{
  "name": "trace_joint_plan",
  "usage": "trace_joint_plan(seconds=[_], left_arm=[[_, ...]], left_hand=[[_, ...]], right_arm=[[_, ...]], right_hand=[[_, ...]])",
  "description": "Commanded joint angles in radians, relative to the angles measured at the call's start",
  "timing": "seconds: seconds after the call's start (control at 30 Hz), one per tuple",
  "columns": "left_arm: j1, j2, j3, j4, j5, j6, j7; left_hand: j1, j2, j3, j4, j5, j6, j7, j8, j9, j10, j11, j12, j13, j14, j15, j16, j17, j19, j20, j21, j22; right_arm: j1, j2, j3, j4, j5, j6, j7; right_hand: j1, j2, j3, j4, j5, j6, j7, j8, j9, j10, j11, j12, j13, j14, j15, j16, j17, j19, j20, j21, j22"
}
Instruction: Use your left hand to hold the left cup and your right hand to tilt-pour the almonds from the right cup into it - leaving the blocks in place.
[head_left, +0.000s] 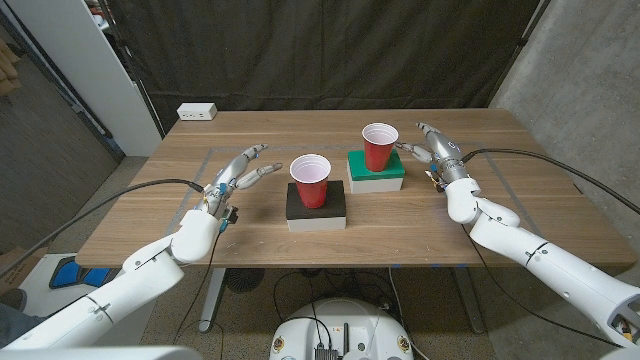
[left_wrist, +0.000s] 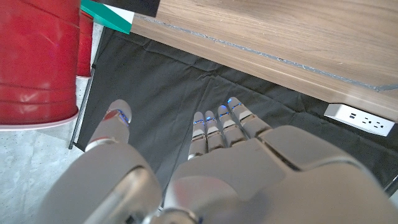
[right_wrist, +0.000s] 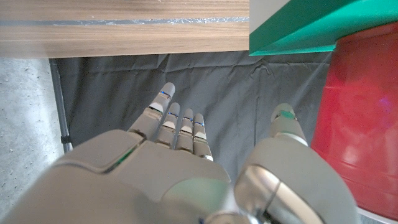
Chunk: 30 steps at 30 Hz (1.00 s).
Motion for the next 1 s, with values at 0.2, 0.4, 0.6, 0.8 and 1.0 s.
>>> trace_joint_plan(seconds=[0.2, 0.4, 0.6, 0.8, 1.0], left_arm=[[0.096, 0.036, -0.051, -0.071, 0.029, -0.003, -0.012], [0.144, 0.055, -0.076, -0.103, 0.052, -0.009, -0.014], [0.182, 0.057, -0.100, -0.119, 0.066, -0.033, -0.012], [0.223, 0.039, -0.126, -0.121, 0.070, -0.062, 0.003], [0.261, 0.028, -0.158, -0.125, 0.080, -0.086, 0.007]], left_hand=[[-0.007, -0.022, -0.018, 0.000, 0.001, -0.027, 0.006, -0.002, 0.006, -0.018, 0.002, -0.007, 0.005, -0.020, -0.005, -0.006, 0.002, -0.012, -0.035, -0.005, 0.003], [-0.013, -0.031, -0.025, 0.001, 0.000, -0.037, 0.006, -0.002, 0.005, -0.028, 0.003, -0.009, 0.005, -0.025, -0.004, -0.005, 0.002, -0.018, -0.033, -0.006, 0.003], [-0.018, -0.036, -0.031, 0.001, -0.002, -0.041, 0.007, -0.001, 0.005, -0.031, 0.002, -0.009, 0.005, -0.029, -0.005, -0.005, 0.003, -0.023, -0.031, -0.007, 0.003], [-0.023, -0.040, -0.037, 0.002, -0.002, -0.033, 0.006, 0.006, 0.005, -0.023, 0.002, -0.004, 0.005, -0.024, -0.006, 0.000, 0.003, -0.014, -0.029, -0.002, 0.003], [-0.024, -0.038, -0.040, 0.002, -0.002, -0.023, 0.006, 0.011, 0.005, -0.014, 0.001, 0.001, 0.005, -0.015, -0.011, 0.005, 0.003, -0.004, -0.029, 0.003, 0.004]], right_arm=[[-0.017, -0.002, 0.003, -0.031, -0.014, -0.043, -0.014], [-0.025, 0.001, 0.004, -0.037, -0.011, -0.056, -0.019], [-0.026, 0.006, 0.001, -0.040, -0.012, -0.063, -0.024], [-0.031, 0.008, -0.001, -0.050, -0.018, -0.076, -0.031], [-0.040, 0.009, 0.001, -0.062, -0.019, -0.087, -0.036]], right_hand=[[-0.005, -0.030, -0.015, -0.002, 0.007, -0.018, 0.009, -0.008, 0.002, -0.014, 0.005, -0.007, 0.003, -0.011, 0.002, -0.004, -0.002, -0.013, -0.006, -0.003, 0.003], [-0.009, -0.043, -0.021, -0.002, 0.009, -0.021, 0.011, -0.007, 0.002, -0.018, 0.007, -0.007, 0.003, -0.014, 0.004, -0.005, -0.002, -0.019, -0.005, -0.003, 0.003], [-0.012, -0.050, -0.025, -0.002, 0.011, -0.025, 0.013, -0.008, 0.002, -0.019, 0.008, -0.006, 0.004, -0.018, 0.005, -0.006, -0.002, -0.023, -0.004, -0.003, 0.003], [-0.013, -0.055, -0.027, -0.002, 0.012, -0.027, 0.013, -0.007, 0.002, -0.022, 0.009, -0.006, 0.004, -0.021, 0.005, -0.007, -0.003, -0.024, -0.005, -0.002, 0.003], [-0.015, -0.060, -0.029, -0.002, 0.014, -0.028, 0.014, -0.006, 0.002, -0.023, 0.009, -0.005, 0.004, -0.021, 0.005, -0.006, -0.003, -0.025, -0.005, 0.000, 0.003]])
